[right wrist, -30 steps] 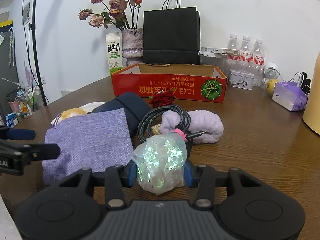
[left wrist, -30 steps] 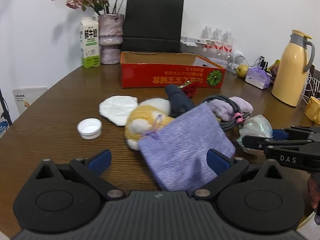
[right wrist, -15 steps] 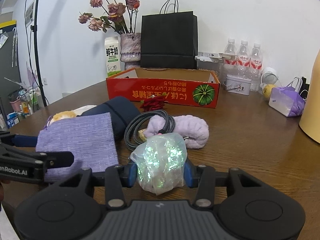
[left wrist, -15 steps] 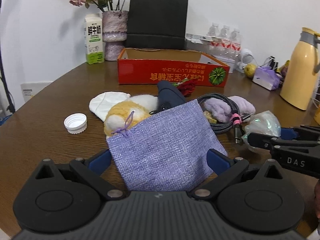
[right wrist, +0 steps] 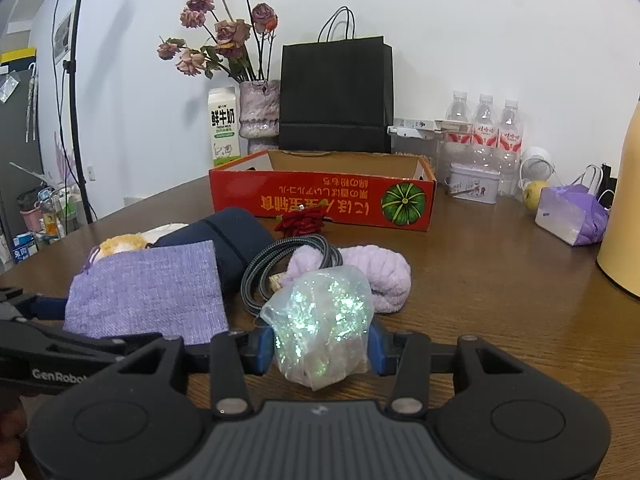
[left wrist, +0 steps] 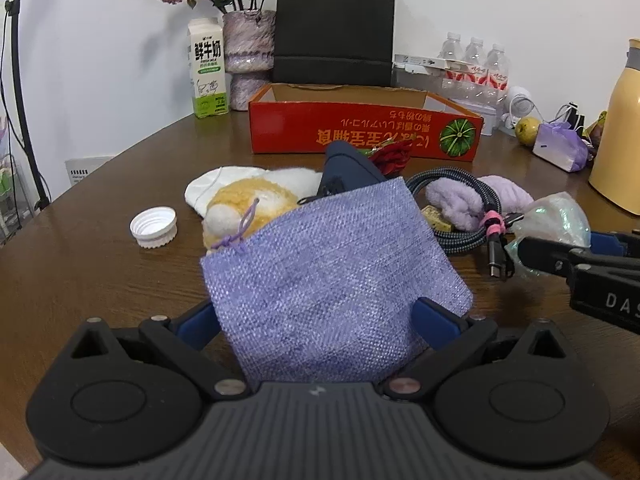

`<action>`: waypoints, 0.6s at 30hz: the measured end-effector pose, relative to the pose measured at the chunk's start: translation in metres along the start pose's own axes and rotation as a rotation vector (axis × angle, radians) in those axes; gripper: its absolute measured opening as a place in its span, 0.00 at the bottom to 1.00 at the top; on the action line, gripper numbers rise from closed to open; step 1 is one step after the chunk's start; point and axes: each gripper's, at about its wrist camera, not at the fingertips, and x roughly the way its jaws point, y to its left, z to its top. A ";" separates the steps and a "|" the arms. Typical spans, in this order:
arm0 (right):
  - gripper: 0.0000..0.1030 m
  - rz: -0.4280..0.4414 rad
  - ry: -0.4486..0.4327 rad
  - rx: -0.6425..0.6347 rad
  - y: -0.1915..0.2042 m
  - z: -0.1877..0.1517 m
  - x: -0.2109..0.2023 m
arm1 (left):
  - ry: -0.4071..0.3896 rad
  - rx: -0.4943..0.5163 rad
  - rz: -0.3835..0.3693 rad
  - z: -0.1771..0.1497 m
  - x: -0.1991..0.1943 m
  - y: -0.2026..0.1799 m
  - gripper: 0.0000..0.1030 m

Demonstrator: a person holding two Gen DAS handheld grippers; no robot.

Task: Organize objects
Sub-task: 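Grasp the purple burlap pouch with the left gripper while the right gripper holds the bag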

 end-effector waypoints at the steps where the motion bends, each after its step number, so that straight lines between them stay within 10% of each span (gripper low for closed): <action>1: 0.43 -0.003 -0.001 -0.003 0.000 0.000 0.000 | 0.007 0.000 0.000 -0.001 0.001 0.000 0.95; 18: 0.43 -0.058 -0.004 -0.050 0.010 0.000 -0.001 | 0.023 -0.018 -0.133 -0.009 -0.025 0.019 0.24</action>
